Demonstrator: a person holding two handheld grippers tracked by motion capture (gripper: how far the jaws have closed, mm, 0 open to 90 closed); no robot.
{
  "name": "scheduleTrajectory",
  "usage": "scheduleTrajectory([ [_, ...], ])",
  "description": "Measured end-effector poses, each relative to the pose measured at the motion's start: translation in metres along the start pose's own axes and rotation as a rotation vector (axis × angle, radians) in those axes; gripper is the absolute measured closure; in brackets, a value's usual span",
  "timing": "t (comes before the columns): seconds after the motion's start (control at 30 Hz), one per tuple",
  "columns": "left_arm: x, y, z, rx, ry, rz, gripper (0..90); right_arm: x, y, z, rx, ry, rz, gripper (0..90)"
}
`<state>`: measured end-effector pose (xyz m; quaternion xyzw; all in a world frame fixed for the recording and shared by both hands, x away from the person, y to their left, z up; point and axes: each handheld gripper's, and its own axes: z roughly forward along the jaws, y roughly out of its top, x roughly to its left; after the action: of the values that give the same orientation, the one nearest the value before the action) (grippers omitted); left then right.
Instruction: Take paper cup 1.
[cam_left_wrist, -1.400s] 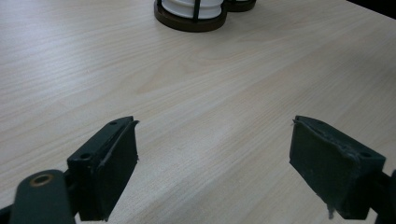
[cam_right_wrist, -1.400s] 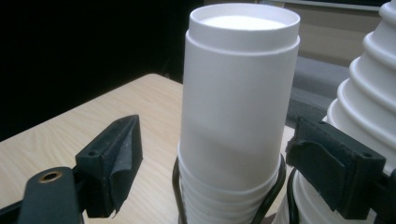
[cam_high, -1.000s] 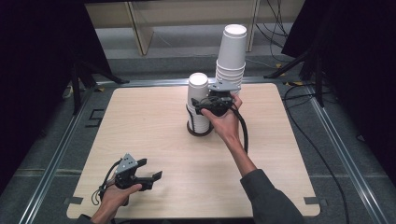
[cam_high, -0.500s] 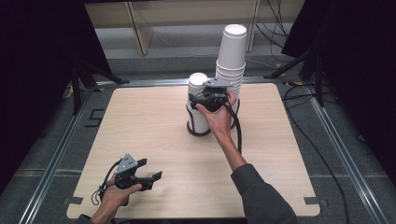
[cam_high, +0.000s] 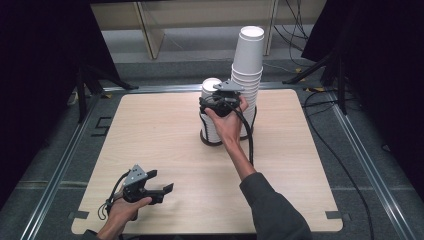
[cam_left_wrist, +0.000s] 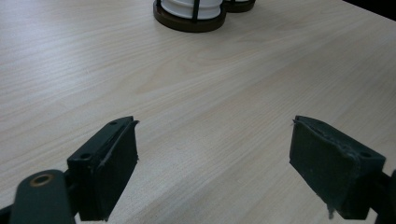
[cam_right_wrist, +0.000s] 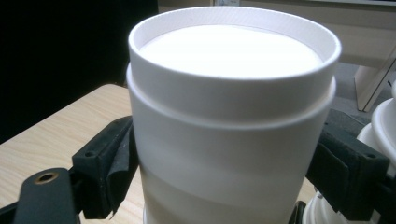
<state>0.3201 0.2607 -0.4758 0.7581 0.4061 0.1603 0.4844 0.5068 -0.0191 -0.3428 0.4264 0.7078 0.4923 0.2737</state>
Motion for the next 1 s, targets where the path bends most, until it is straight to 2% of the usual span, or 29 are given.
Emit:
scheduleTrajectory([
  [0.07,0.0,0.0,0.0,0.001,0.0,-0.001,14.9,0.0,0.0,0.001,-0.007,0.004,0.012,15.9],
  [0.1,0.0,0.0,0.0,-0.004,-0.005,-0.001,14.9,0.002,0.001,0.002,0.009,-0.012,0.015,16.1],
  [0.23,0.0,0.0,0.0,0.0,-0.002,-0.001,14.9,0.002,0.001,0.003,0.009,-0.02,0.002,16.8],
  [0.33,-0.001,0.0,0.0,-0.001,-0.003,-0.003,14.8,0.002,0.002,0.003,0.011,-0.026,0.012,17.6],
  [0.37,-0.001,0.0,0.0,-0.002,-0.004,-0.003,14.8,0.002,0.003,0.003,0.018,-0.023,0.03,17.9],
  [0.47,0.0,0.0,0.0,0.0,-0.003,-0.002,14.9,0.002,0.003,0.002,0.016,-0.024,0.033,18.9],
  [0.67,0.0,0.0,-0.001,0.012,0.001,0.006,14.9,0.003,0.008,-0.001,-0.02,-0.031,0.032,19.8],
  [0.7,0.0,0.0,-0.001,0.016,0.001,0.009,14.9,0.005,0.015,-0.006,-0.033,-0.027,0.041,19.8],
  [0.8,0.0,0.0,-0.001,0.015,0.001,0.008,14.9,0.007,0.024,-0.013,-0.061,-0.02,0.023,19.8],
  [0.83,-0.001,0.0,0.0,0.003,0.0,-0.004,14.8,0.008,0.027,-0.017,-0.06,-0.029,0.034,19.8],
  [0.9,0.0,0.0,-0.001,0.02,0.001,0.016,14.8,0.008,0.032,-0.021,-0.085,-0.026,0.024,19.8],
  [1.0,-0.001,-0.001,0.001,0.002,-0.006,0.002,14.8,0.007,0.041,-0.029,-0.11,-0.008,0.028,19.8],
])
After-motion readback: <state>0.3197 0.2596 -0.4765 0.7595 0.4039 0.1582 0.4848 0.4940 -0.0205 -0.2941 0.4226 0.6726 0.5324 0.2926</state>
